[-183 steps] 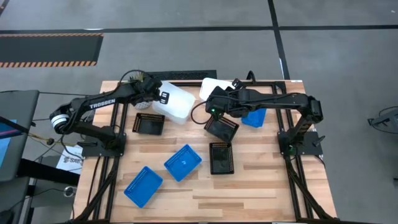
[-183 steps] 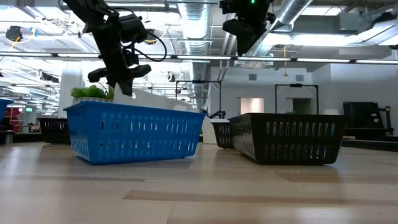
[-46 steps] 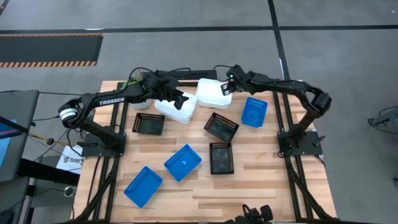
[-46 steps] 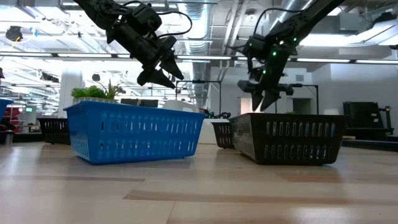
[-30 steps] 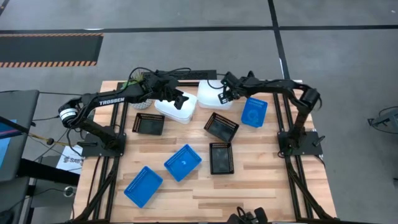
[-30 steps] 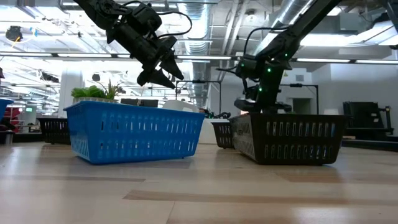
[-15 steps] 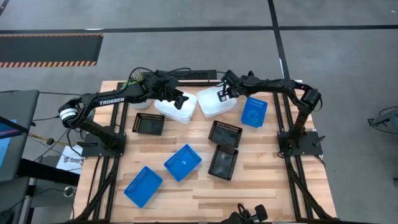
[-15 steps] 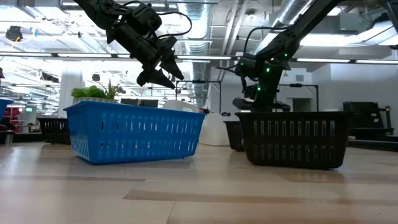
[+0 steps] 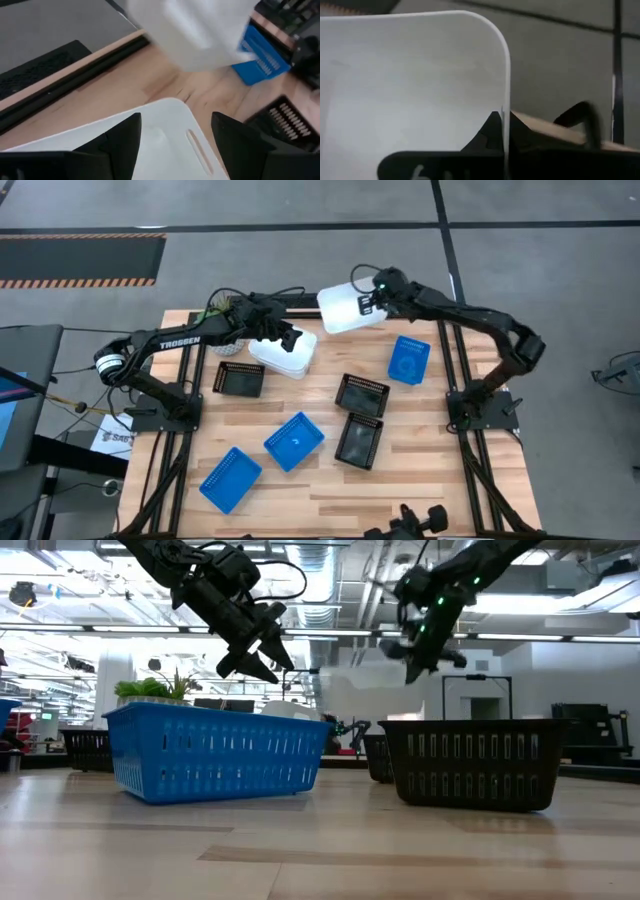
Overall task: Stack baskets by color
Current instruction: Stack the right white bin on top of the other stacked white bins
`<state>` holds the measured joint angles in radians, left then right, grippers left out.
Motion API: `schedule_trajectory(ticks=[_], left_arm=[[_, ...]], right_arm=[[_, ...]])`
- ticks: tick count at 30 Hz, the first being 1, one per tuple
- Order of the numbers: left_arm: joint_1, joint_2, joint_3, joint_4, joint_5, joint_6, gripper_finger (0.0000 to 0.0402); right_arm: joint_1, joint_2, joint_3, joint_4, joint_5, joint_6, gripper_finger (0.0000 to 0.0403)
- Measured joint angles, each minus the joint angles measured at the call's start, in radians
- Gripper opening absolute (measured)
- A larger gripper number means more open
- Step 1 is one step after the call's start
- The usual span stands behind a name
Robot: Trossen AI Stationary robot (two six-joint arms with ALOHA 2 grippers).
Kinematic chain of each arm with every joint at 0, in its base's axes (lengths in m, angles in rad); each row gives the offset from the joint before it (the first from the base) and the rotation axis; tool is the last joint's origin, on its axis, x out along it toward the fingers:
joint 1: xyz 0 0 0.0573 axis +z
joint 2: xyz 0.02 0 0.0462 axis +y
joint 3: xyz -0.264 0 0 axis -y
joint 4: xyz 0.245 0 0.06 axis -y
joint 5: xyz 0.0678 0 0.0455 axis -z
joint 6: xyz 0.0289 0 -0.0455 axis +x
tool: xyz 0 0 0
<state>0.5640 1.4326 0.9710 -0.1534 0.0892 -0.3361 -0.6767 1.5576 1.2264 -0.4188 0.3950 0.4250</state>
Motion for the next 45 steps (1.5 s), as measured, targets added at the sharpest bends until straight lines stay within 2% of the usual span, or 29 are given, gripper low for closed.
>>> schedule_trajectory(ticks=[7, 13, 18, 30, 39, 45], left_arm=[[-0.002, 0.0, 0.0, 0.12, 0.003, -0.092, 0.0229], [-0.002, 0.0, 0.0, 0.223, -0.015, -0.139, 0.0229], [-0.002, 0.0, 0.0, 0.29, -0.024, -0.156, 0.0229], [-0.006, 0.006, 0.0, 0.4, -0.044, -0.226, 0.0229], [-0.035, 0.007, 0.0, 0.403, -0.158, -0.226, 0.0229], [-0.041, 0.007, 0.0, 0.403, -0.169, -0.226, 0.0229]], right_arm=[[0.028, -0.066, 0.001, -0.004, 0.077, 0.004, 0.0002], [0.069, -0.067, 0.001, 0.057, 0.122, 0.0, 0.0001], [0.112, -0.065, 0.0, 0.099, 0.2, -0.015, 0.0001], [0.148, -0.064, 0.0, 0.158, 0.209, -0.016, 0.0001], [0.166, -0.064, -0.001, 0.175, 0.209, -0.018, 0.0001], [0.188, -0.064, -0.001, 0.182, 0.209, -0.031, 0.0001]])
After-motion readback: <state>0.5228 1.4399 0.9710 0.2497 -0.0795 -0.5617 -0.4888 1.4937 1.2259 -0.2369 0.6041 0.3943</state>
